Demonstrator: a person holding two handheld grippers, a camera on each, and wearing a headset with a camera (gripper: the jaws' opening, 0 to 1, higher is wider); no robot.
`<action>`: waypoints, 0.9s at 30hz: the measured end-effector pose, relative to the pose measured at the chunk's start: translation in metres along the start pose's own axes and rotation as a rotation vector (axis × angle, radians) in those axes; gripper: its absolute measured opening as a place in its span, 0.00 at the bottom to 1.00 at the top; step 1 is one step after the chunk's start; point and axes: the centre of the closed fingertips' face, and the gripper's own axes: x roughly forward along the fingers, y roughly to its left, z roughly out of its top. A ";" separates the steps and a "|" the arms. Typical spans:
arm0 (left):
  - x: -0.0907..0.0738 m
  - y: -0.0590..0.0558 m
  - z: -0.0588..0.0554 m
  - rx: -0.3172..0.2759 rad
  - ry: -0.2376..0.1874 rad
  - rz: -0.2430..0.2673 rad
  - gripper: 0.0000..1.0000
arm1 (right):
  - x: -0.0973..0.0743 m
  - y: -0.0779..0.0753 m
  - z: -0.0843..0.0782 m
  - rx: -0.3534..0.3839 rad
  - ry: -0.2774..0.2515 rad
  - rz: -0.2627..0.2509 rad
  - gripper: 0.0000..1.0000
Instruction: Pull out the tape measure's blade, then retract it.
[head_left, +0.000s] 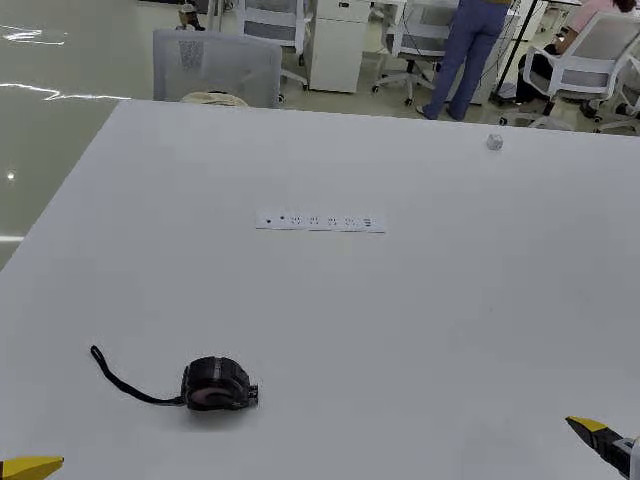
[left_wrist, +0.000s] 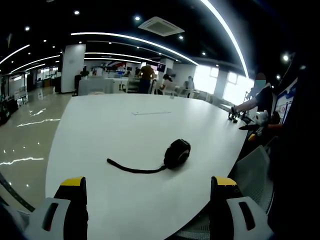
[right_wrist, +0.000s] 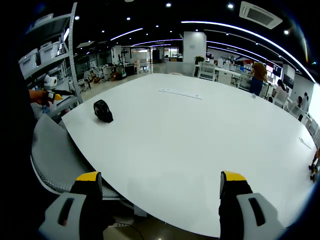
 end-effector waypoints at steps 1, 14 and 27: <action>0.000 0.000 0.000 0.001 0.001 -0.001 1.00 | 0.000 0.000 0.000 0.001 0.000 0.000 1.00; 0.002 -0.001 -0.002 -0.002 0.008 -0.005 1.00 | 0.001 0.002 0.000 0.001 0.002 0.002 1.00; 0.016 -0.009 0.003 0.010 0.033 -0.037 1.00 | 0.013 0.009 0.005 -0.037 0.017 0.032 1.00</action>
